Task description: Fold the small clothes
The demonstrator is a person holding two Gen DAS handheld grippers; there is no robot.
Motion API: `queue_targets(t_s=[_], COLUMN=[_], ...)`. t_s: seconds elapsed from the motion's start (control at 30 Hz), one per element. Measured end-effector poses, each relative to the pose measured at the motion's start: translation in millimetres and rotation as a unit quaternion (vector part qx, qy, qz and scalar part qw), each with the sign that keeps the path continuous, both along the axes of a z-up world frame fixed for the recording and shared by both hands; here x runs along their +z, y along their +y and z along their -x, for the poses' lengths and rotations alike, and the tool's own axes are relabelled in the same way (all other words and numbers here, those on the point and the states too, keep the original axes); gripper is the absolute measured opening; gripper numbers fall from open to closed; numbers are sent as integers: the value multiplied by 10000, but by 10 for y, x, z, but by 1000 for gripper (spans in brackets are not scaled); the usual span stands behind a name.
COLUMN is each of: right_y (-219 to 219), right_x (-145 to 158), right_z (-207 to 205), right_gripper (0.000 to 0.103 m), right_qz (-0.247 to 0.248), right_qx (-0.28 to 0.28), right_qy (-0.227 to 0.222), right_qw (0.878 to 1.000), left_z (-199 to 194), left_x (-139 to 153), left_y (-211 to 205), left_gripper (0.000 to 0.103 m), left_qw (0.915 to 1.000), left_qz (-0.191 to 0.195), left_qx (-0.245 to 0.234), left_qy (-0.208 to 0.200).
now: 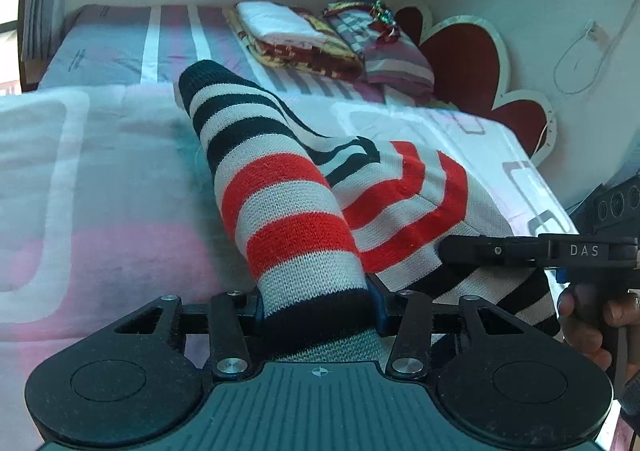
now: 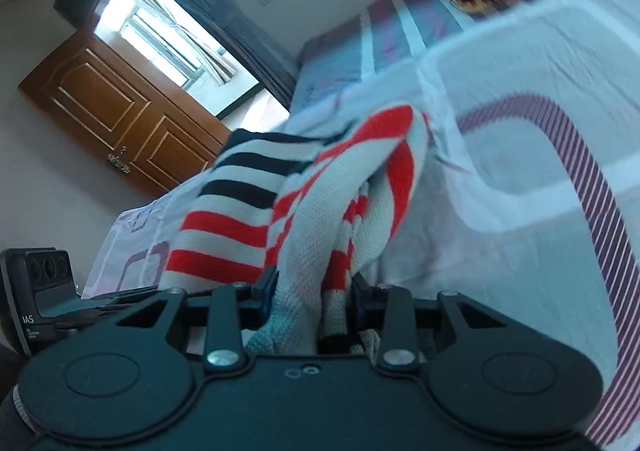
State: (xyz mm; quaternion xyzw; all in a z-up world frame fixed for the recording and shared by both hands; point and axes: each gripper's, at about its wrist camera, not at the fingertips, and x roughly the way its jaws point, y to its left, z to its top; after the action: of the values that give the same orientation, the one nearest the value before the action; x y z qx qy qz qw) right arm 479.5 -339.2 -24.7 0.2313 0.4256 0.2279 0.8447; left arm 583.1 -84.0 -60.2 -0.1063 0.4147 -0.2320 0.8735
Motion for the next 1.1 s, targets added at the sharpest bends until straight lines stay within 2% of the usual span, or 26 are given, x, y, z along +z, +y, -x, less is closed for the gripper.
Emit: queue_targets(t_s=[0.2,0.37,0.5,0.73,0.83,1.03,1.1], right_y=[233,717,1219,2107,2384,2667,2651], right_x=[289,437,451,160,30,-230,-348], right_z=[158,226,230,197,242,330,342], right_gripper=[34,34,34,34,34,34,34], right_qz=[125,211,183,1,-103,-200,-91], right_qx=[153,458,822,1455,1657,1827,1802], right_qy=[-260,-431,-480,-299,-178,94,232], right_qw=[9995,9978,9953,9889,9860,9829,9833], left_z=[291,573,824,1235,1377,1542,1609], left_x=[309,471,483,243,89,-358,-539], left_y=[329,833,1354,2217,2447,2710,2762], left_gripper=[46,46,46,46,47,47,54], left_qw=[9996,9986,9969,9915,9894,9849,9823], left_qz=[23,-25,-112,-320,-383,-288,-87], left_qx=[124,393,719,1259,1397,1683,1842], left_qy=[-244,-340,-306,-46,37,282,333])
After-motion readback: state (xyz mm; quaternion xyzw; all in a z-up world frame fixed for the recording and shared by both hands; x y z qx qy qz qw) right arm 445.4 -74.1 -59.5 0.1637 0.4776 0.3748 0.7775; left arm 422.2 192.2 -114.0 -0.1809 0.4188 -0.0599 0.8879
